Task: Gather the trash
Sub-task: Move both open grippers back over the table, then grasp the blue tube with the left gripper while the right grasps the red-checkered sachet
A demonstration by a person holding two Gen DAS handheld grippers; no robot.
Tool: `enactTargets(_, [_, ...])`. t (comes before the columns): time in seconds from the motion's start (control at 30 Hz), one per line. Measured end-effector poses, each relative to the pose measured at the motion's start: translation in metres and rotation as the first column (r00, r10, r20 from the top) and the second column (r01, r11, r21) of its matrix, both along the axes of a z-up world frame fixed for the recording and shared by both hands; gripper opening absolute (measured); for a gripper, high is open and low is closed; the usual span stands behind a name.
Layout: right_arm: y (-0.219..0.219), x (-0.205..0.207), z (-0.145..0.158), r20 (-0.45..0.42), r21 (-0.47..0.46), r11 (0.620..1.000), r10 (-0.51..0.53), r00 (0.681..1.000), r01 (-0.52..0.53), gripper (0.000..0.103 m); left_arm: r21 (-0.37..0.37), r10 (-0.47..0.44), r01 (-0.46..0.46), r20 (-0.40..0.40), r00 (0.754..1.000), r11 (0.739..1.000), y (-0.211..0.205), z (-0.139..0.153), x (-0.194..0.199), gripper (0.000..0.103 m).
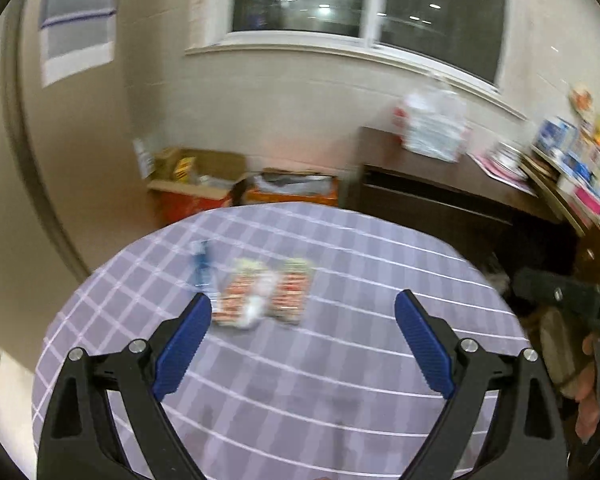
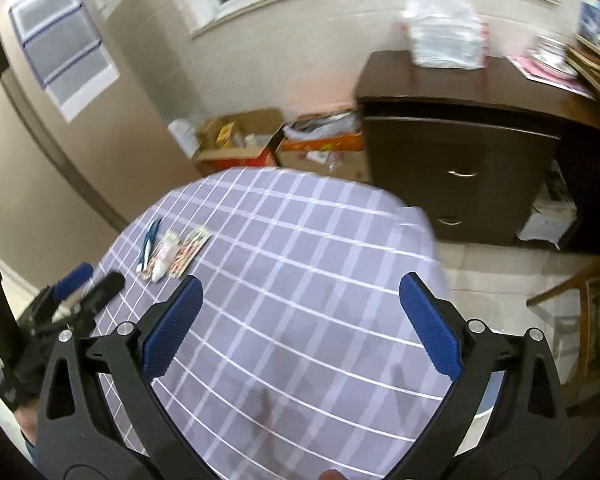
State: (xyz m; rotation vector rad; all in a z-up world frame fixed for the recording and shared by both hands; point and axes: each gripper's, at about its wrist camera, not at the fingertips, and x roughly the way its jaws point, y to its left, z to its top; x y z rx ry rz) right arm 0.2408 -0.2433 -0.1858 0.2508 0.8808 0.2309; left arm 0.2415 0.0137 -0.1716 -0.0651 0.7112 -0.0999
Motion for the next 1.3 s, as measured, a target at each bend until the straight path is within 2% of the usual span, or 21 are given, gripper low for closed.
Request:
enactTargets(0.2, [0.066,0.027,-0.016,-0.048,-0.045,0.995,0.085,0.995,-0.087,0.097,-0.009,0.095,-0.096,-0.057,0.994,0.995,0.063,-0.023,0.032,0.091])
enactTargets(0.37, [0.109,0.049,-0.03,-0.07,-0.087,0.988,0.123,0.99,-0.129,0.097,-0.01,0.105,-0.107,-0.09,0.99,0.994,0.079,-0.039,0.056,0.091])
enactTargets(0.57, [0.138,0.071,-0.044,-0.084,-0.139,0.981,0.125,0.989,-0.136,0.097,-0.004,0.091,-0.092,-0.118,0.989,0.996,0.086,-0.052,0.08,0.091])
enactTargets(0.63, [0.145,0.077,-0.049,-0.087,-0.161,0.978,0.121,0.989,-0.134,0.097,-0.008,0.075,-0.077,-0.121,0.99,0.997,0.087,-0.055,0.086,0.086])
enactTargets(0.7, [0.152,0.081,-0.054,-0.085,-0.189,0.973,0.116,0.99,-0.13,0.097,-0.007,0.057,-0.059,-0.137,0.989,0.998,0.086,-0.059,0.092,0.073])
enactTargets(0.77, [0.16,0.086,-0.059,-0.09,-0.217,0.967,0.118,0.989,-0.135,0.096,-0.009,0.047,-0.048,-0.151,0.987,0.999,0.088,-0.064,0.096,0.065])
enactTargets(0.8, [0.164,0.088,-0.063,-0.094,-0.228,0.964,0.12,0.988,-0.139,0.096,-0.014,0.04,-0.043,-0.158,0.987,0.999,0.089,-0.068,0.097,0.063])
enactTargets(0.87, [0.17,0.091,-0.068,-0.099,-0.246,0.958,0.125,0.987,-0.146,0.096,-0.045,0.022,-0.03,-0.159,0.987,0.999,0.091,-0.07,0.098,0.057])
enactTargets(0.9, [0.175,0.091,-0.07,-0.094,-0.257,0.954,0.131,0.987,-0.151,0.096,-0.067,0.005,-0.016,-0.16,0.987,0.998,0.092,-0.071,0.098,0.05])
enactTargets(0.93, [0.179,0.092,-0.073,-0.094,-0.27,0.95,0.132,0.987,-0.153,0.095,-0.071,0.004,-0.016,-0.158,0.987,0.997,0.092,-0.072,0.098,0.049])
enactTargets(1.0, [0.184,0.094,-0.078,-0.099,-0.281,0.947,0.13,0.987,-0.153,0.088,-0.074,-0.014,0.002,-0.159,0.987,0.997,0.09,-0.074,0.098,0.034])
enactTargets(1.1, [0.191,0.094,-0.079,-0.073,-0.298,0.944,0.126,0.989,-0.142,0.081,-0.093,-0.056,0.041,-0.165,0.985,0.995,0.087,-0.076,0.098,0.019])
enactTargets(1.17, [0.192,0.091,-0.078,-0.055,-0.299,0.943,0.134,0.989,-0.144,0.074,-0.122,-0.06,0.04,-0.166,0.984,0.992,0.09,-0.077,0.098,0.016])
enactTargets(1.2, [0.192,0.089,-0.077,-0.05,-0.3,0.943,0.136,0.989,-0.145,0.067,-0.139,-0.057,0.034,-0.168,0.984,0.99,0.093,-0.078,0.098,0.013])
enactTargets(1.23, [0.192,0.087,-0.076,-0.046,-0.3,0.943,0.139,0.989,-0.146,0.055,-0.147,-0.059,0.034,-0.169,0.984,0.988,0.096,-0.079,0.097,0.012])
enactTargets(1.3, [0.188,0.082,-0.074,-0.035,-0.296,0.943,0.147,0.989,-0.151,0.039,-0.161,-0.059,0.032,-0.168,0.984,0.986,0.099,-0.08,0.094,0.012])
